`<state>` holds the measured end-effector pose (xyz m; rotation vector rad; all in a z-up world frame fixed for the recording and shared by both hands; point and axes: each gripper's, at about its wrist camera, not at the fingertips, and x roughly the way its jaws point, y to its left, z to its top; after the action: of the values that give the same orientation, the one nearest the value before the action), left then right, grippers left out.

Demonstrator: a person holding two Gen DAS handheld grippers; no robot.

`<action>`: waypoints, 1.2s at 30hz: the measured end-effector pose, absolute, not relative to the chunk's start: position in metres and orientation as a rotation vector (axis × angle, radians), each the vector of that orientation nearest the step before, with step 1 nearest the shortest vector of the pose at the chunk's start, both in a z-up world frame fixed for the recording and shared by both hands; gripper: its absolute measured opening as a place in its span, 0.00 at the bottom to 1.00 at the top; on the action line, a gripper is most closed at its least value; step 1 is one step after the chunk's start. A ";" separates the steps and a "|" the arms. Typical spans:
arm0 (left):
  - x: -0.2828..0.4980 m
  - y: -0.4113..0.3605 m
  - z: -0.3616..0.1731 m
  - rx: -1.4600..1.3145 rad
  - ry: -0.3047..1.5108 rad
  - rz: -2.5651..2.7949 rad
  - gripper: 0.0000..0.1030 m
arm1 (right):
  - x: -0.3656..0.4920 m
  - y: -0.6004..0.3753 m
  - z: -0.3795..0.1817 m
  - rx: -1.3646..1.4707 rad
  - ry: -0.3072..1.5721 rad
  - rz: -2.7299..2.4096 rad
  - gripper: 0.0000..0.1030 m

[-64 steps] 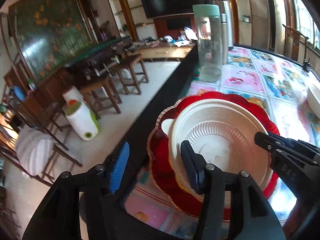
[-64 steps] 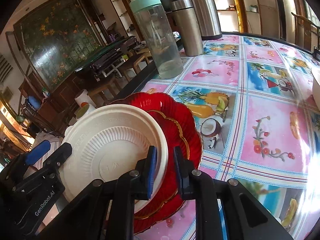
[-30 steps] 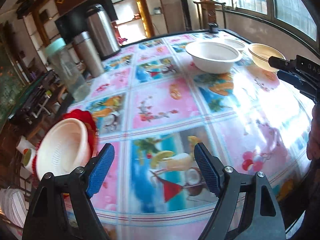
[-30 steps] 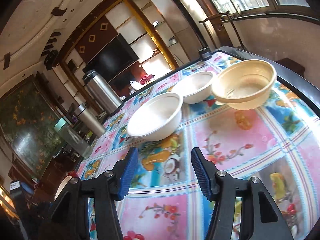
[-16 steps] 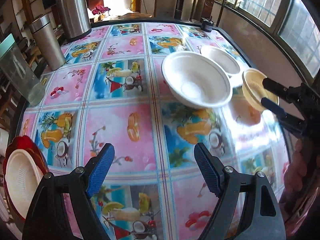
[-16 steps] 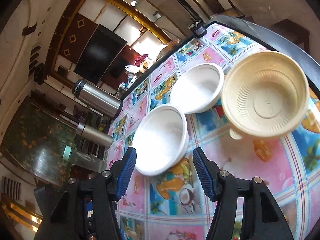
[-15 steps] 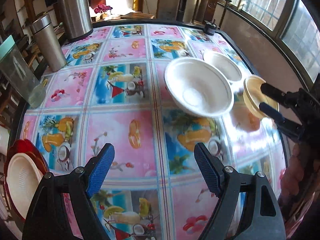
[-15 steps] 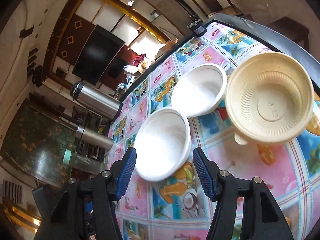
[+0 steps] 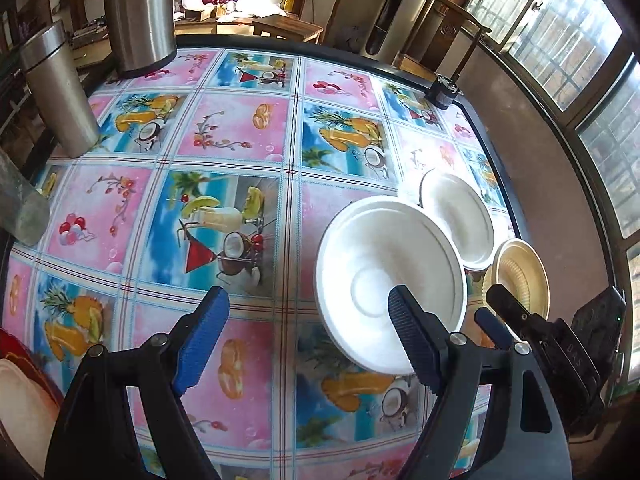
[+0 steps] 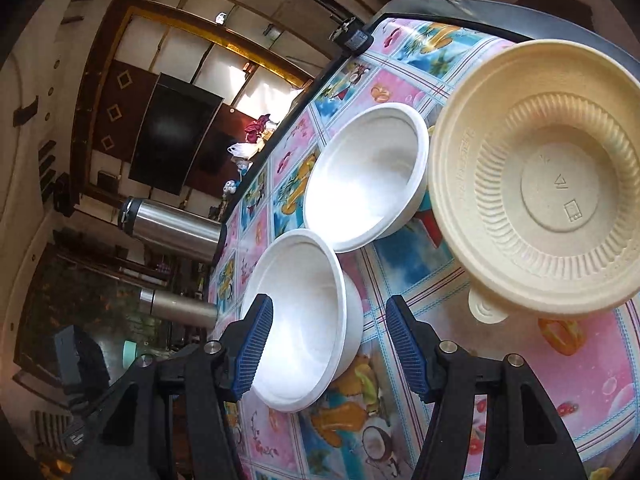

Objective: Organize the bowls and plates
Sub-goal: 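Move both grippers to the rim of a white paper bowl, then close both grippers on the white paper bowl rim and lift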

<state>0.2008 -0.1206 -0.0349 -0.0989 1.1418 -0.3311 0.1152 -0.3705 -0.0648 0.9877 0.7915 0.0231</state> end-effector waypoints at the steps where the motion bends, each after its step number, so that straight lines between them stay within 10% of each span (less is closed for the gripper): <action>1: 0.203 -0.121 -0.039 -0.120 1.151 -0.340 0.80 | 0.116 -0.369 -0.067 0.994 0.792 0.031 0.60; 22: 0.212 -0.144 -0.061 -0.217 1.153 -0.436 0.78 | 0.127 -0.366 -0.078 1.010 0.769 0.051 0.60; 30: 0.212 -0.140 -0.071 -0.220 1.161 -0.420 0.44 | 0.129 -0.363 -0.080 0.997 0.779 0.042 0.58; 36: 0.213 -0.138 -0.075 -0.218 1.165 -0.399 0.28 | 0.134 -0.360 -0.083 0.956 0.811 0.011 0.26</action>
<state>0.2128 -0.1381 -0.0748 -0.2178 1.1646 -0.3992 0.1337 -0.3597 -0.0830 0.9564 0.8108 0.0113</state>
